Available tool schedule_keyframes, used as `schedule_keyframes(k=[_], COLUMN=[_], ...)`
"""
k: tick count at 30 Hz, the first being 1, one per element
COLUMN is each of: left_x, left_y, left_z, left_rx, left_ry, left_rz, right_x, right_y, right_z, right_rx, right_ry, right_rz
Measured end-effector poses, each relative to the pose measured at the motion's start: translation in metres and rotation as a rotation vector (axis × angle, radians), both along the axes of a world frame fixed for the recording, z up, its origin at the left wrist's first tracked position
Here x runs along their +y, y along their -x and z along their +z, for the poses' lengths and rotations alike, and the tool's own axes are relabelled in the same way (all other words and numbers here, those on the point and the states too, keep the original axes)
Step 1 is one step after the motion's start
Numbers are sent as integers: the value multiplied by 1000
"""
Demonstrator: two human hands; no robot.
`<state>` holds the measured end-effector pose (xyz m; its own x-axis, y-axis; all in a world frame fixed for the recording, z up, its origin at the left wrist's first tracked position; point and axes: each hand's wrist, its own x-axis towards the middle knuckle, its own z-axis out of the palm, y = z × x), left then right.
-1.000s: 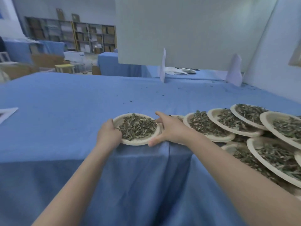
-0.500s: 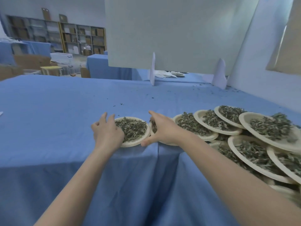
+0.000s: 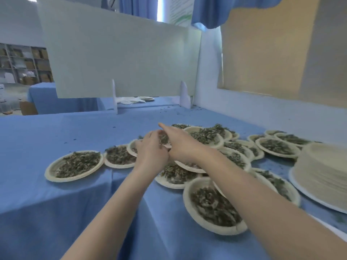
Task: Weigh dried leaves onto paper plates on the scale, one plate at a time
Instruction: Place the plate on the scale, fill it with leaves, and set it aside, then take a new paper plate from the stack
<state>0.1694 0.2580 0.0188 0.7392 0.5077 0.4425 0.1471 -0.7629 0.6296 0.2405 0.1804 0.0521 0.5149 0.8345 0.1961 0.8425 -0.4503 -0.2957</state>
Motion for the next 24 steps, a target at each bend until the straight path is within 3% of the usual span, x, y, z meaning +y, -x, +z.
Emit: schedule_keyframes(k=[6, 11, 17, 24], left_x=[-136, -246, -321, -334], left_y=[-59, -100, -145, -185], left_z=[20, 31, 29, 10], left_rx=[4, 66, 255, 355], left_ry=[44, 35, -23, -78], left_rz=[-308, -488, -509, -390], right_x=[-153, -277, -375, -411], right_y=[-37, -59, -82, -123], right_z=[24, 33, 22, -6], right_rx=[-80, -15, 54, 150], right_ry=[40, 11, -93, -192], right_rz=[-249, -435, -602, -736])
